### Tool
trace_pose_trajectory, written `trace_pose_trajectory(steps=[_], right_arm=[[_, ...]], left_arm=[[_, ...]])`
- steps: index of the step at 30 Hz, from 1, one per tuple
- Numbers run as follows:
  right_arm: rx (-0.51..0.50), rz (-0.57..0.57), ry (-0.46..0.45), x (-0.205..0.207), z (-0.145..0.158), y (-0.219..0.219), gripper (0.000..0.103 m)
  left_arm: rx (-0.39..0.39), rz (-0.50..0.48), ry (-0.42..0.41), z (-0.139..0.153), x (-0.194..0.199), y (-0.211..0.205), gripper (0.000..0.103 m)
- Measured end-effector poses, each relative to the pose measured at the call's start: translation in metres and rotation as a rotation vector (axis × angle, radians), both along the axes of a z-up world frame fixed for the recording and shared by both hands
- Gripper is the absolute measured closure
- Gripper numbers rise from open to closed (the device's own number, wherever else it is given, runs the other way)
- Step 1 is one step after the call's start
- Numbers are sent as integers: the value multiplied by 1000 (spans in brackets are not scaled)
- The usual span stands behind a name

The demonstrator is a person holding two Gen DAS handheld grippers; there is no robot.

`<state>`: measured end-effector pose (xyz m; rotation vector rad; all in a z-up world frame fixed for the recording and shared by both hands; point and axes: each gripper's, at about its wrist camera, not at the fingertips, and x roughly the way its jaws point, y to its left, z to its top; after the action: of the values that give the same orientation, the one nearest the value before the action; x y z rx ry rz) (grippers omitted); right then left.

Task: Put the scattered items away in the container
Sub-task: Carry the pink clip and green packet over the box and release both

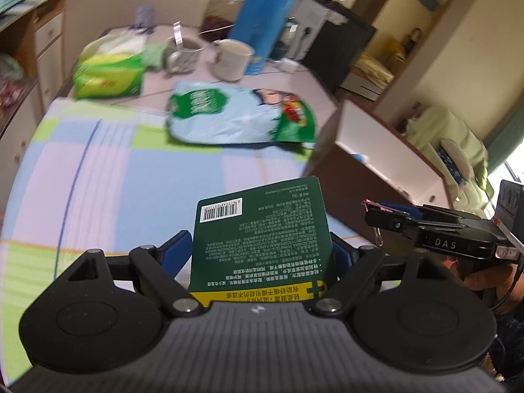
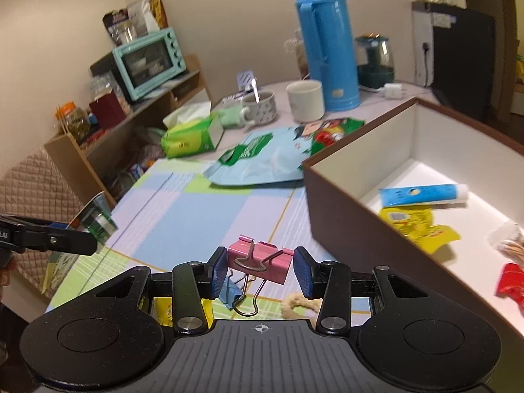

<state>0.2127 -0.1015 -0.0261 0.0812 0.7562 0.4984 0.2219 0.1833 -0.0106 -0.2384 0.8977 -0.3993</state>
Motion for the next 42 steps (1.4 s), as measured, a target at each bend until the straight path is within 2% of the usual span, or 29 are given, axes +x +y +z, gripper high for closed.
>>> trace_pose_trajectory(steps=[8,15,29,42], right_arm=[[25,-84,-61,-28,26,-37,60],[25,-165,-94,-47,40,-68,60],[24,-274,-140,-62,60,-131,60],[21,-298,-152,-43,68,-190,60]], left_arm=[[28,-126,-82,27,3,-50,20],[41,-216,-126,37,5,-86,20],[43,-299,-162,46,7,-139,20],[55,-355,-185,53,30,-200,20]])
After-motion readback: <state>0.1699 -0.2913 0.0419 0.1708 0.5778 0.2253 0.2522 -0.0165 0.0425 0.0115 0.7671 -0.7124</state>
